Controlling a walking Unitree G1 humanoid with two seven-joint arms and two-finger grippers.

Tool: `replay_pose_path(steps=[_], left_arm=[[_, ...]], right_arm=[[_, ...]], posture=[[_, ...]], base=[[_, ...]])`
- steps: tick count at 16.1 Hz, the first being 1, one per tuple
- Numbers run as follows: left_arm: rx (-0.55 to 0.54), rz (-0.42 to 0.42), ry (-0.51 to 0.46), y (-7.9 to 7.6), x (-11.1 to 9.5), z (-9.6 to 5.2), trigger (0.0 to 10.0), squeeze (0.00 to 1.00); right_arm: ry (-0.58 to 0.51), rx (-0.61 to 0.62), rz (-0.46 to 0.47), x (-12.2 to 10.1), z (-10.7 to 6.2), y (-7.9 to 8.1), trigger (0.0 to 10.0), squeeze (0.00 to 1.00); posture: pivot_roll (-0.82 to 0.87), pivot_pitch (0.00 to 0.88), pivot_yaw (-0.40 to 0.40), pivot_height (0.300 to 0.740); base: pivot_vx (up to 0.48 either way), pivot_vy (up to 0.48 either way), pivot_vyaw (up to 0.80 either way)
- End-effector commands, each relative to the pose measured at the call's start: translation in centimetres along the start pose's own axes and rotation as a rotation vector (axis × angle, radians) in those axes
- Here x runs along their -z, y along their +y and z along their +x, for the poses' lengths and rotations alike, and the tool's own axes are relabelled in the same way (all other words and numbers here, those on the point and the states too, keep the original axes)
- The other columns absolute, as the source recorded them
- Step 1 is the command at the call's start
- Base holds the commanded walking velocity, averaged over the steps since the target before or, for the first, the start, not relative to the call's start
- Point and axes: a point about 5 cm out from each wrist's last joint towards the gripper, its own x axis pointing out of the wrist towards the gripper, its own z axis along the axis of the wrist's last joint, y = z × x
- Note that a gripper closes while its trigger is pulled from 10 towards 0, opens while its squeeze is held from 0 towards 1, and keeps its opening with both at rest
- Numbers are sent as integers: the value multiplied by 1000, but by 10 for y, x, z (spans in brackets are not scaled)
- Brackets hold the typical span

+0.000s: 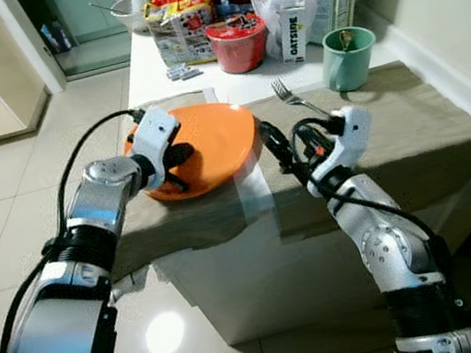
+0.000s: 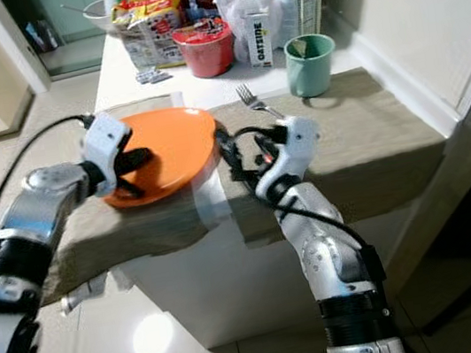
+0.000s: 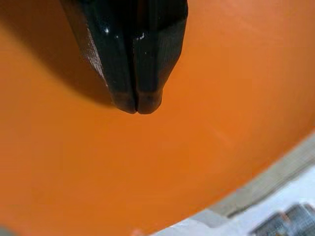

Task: Setting the table

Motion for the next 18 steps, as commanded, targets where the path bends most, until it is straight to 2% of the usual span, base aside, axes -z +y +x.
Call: replay_pose_path(steps=[1, 3, 4, 5, 7, 9, 13, 15, 18], left_arm=[[8, -99, 9, 4, -1, -1, 10000, 0], [10, -226, 21, 6, -1, 0, 10000, 0], [7, -259, 24, 7, 0, 0, 10000, 0], [4, -327, 30, 7, 1, 1, 10000, 0], [46, -398, 40, 1, -2, 5, 10000, 0], [82, -415, 47, -5, -6, 9, 10000, 0], [199, -425, 53, -32, -20, 24, 10000, 0], [243, -400, 57, -49, -25, 33, 10000, 0], [204, -363, 64, -47, -21, 35, 10000, 0]], right_arm=[[-137, -75, -132, -30, 1, 18, 10000, 0], [-170, -95, -174, -43, -4, 23, 10000, 0], [-174, -101, -194, -45, -7, 24, 10000, 0], [-166, -123, -228, -46, -14, 25, 10000, 0], [-140, -163, -268, -47, -22, 29, 10000, 0], [-131, -181, -282, -47, -25, 30, 10000, 0], [-91, -223, -276, -50, -36, 29, 10000, 0], [-75, -224, -277, -48, -38, 29, 10000, 0], [-70, -226, -274, -47, -38, 31, 10000, 0]], posture=[[-105, 11, 89, 740], [-114, 13, 87, 740], [-117, 12, 86, 740], [-128, 14, 85, 740], [-146, 17, 94, 740], [-156, 19, 104, 740], [-179, 25, 120, 740], [-183, 27, 120, 740], [-186, 31, 121, 740]], base=[[0, 0, 0], [0, 0, 0], [0, 0, 0], [0, 0, 0], [0, 0, 0], [0, 0, 0], [0, 0, 0], [0, 0, 0], [0, 0, 0]])
